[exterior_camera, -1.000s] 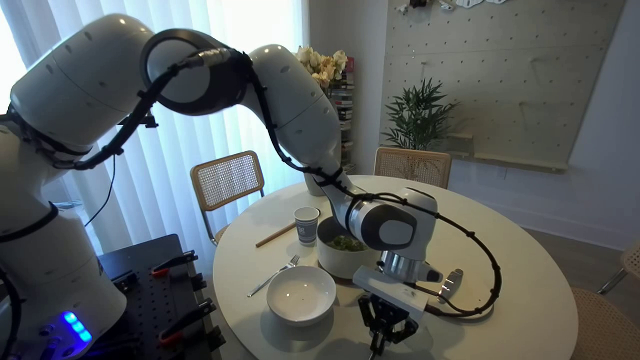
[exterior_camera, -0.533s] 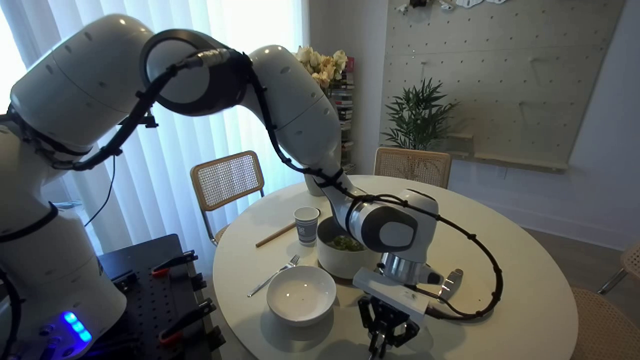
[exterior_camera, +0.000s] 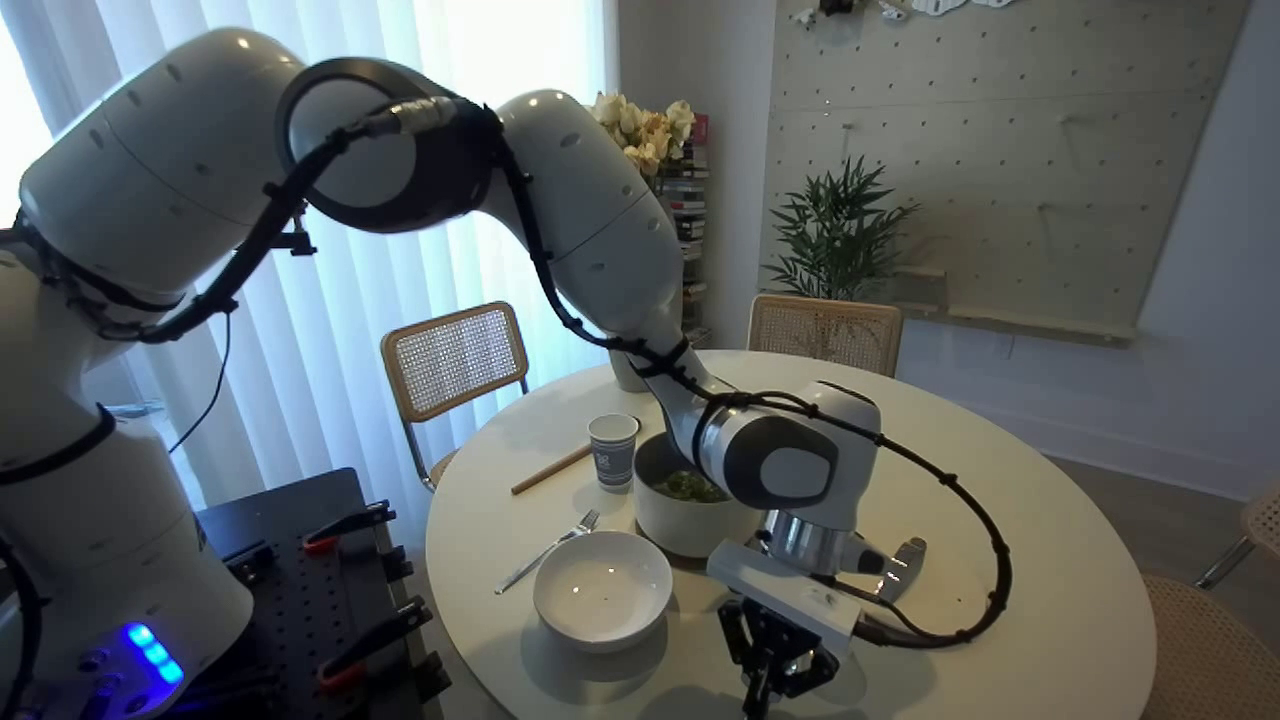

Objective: Swap the places of the cup and the cutlery

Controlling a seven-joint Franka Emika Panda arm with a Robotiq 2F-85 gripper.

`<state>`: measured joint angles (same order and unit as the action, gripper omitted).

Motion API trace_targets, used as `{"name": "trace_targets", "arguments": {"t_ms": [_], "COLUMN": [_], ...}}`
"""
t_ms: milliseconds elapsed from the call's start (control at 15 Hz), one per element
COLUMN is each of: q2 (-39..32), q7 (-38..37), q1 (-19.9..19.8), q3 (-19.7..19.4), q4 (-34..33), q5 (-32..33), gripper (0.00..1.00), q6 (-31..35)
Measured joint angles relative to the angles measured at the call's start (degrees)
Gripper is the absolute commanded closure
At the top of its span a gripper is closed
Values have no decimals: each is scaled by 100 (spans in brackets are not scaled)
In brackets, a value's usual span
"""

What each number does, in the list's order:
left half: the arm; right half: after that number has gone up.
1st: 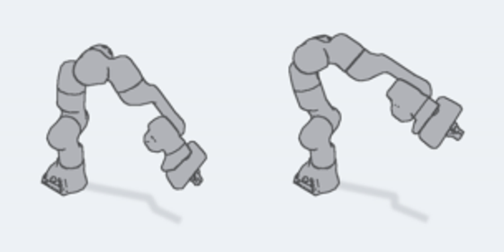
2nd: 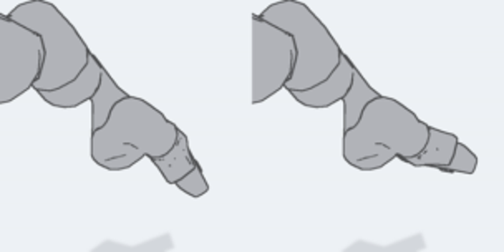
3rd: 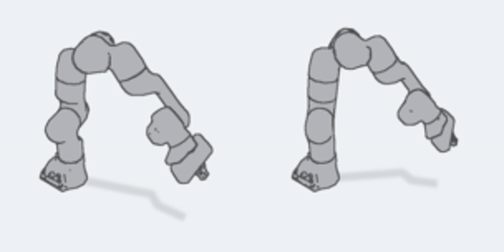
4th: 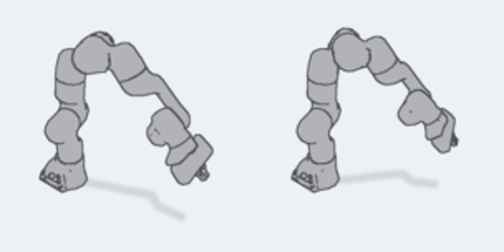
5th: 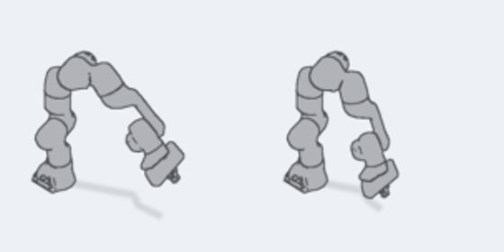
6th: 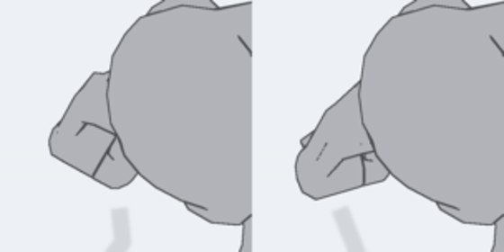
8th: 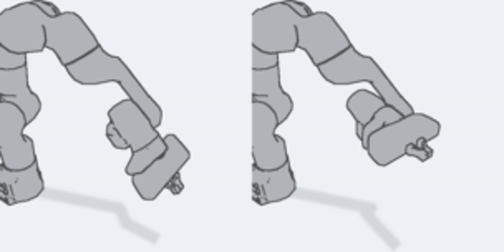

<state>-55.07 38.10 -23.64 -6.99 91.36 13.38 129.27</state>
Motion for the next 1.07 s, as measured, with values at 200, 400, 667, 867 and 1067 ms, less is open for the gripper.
{"name": "trace_targets", "arguments": {"t_ms": [200, 400, 667, 867, 1067], "q2": [0, 10, 132, 288, 425], "q7": [0, 0, 0, 0, 0], "q1": [-10, -9, 11, 34, 79], "q3": [0, 0, 3, 25, 46], "q4": [0, 0, -1, 0, 3], "q5": [0, 0, 0, 0, 0], "gripper": [98, 98, 98, 98, 98], "q6": [0, 14, 16, 10, 6]}}
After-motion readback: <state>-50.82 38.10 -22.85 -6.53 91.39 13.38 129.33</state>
